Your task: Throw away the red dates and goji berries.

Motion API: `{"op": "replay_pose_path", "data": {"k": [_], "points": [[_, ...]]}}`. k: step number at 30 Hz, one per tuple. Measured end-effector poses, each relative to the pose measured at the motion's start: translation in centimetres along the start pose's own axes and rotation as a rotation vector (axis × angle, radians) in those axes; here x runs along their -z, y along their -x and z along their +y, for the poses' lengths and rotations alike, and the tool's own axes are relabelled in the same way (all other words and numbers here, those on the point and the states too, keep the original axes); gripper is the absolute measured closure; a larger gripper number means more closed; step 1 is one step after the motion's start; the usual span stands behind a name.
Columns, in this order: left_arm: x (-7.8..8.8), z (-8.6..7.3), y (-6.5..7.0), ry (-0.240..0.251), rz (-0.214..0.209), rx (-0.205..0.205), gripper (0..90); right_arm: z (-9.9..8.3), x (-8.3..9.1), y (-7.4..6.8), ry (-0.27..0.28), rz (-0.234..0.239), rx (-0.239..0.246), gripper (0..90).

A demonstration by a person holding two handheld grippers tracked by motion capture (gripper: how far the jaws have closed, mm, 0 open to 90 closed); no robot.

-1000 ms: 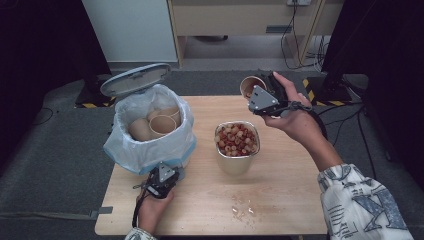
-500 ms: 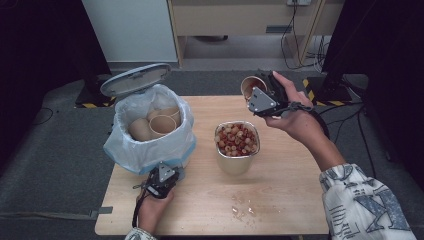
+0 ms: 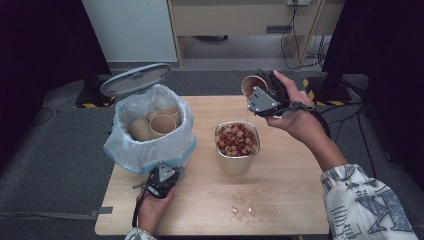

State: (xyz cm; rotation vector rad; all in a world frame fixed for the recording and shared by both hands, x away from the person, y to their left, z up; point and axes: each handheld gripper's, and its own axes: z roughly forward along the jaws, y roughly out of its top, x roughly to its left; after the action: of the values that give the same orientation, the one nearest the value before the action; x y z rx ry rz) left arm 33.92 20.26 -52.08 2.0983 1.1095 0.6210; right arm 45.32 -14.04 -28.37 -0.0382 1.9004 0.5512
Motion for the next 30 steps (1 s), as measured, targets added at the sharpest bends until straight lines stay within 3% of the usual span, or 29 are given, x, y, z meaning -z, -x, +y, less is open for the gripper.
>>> {"op": "replay_pose_path", "data": {"k": [18, 23, 26, 30], "points": [[0.0, 0.0, 0.0, -0.001, 0.0, 0.0, 88.1, 0.6, 0.2, 0.1, -0.013, -0.016, 0.061, 32.3], [0.0, 0.0, 0.0, -0.001, -0.001, 0.0, 88.0, 0.7, 0.3, 0.2, -0.02, -0.026, 0.09, 32.3], [0.0, 0.0, 0.0, -0.001, -0.001, 0.001, 88.0, 0.9, 0.3, 0.2, -0.036, -0.038, 0.132, 32.3], [0.0, 0.0, 0.1, -0.001, -0.003, 0.0, 86.9, 1.0, 0.3, 0.1, -0.035, -0.032, 0.133, 32.3]]}}
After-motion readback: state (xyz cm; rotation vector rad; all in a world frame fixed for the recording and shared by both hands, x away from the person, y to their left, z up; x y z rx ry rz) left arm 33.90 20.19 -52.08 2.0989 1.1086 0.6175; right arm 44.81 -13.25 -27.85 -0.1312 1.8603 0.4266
